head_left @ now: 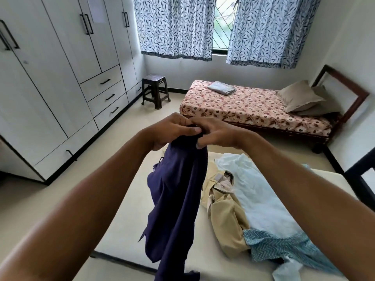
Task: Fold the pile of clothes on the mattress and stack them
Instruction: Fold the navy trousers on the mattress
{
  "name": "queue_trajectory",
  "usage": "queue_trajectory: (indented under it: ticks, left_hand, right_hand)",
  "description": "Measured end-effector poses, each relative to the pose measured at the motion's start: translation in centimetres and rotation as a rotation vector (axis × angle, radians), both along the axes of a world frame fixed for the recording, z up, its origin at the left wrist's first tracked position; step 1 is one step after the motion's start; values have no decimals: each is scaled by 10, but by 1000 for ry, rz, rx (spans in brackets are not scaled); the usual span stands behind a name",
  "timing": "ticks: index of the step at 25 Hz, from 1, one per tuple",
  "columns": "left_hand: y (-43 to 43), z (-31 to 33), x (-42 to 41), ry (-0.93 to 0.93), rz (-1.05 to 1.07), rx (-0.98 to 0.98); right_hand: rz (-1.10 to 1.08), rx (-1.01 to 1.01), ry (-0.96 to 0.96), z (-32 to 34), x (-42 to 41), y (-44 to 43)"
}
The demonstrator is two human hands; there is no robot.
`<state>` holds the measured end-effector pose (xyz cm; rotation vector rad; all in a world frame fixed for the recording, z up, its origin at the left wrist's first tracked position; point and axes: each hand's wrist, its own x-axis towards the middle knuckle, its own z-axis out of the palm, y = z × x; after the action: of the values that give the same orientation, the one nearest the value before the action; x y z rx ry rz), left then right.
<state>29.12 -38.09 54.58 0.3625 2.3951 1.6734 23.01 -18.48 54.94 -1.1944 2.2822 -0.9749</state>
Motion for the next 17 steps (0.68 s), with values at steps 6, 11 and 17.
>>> queue_trajectory:
  ticks: [6, 11, 17]
  left_hand:
    - [-59, -22, 4, -238, -194, -120]
    - [-80, -73, 13, -249, -187, -320]
    - [-62, -87, 8, -70, 12, -67]
  right_hand:
    - [-24, 165, 92, 4, -8, -11]
    - [-145, -23, 90, 12, -14, -11]
    - [-214, -205, 20, 22, -16, 9]
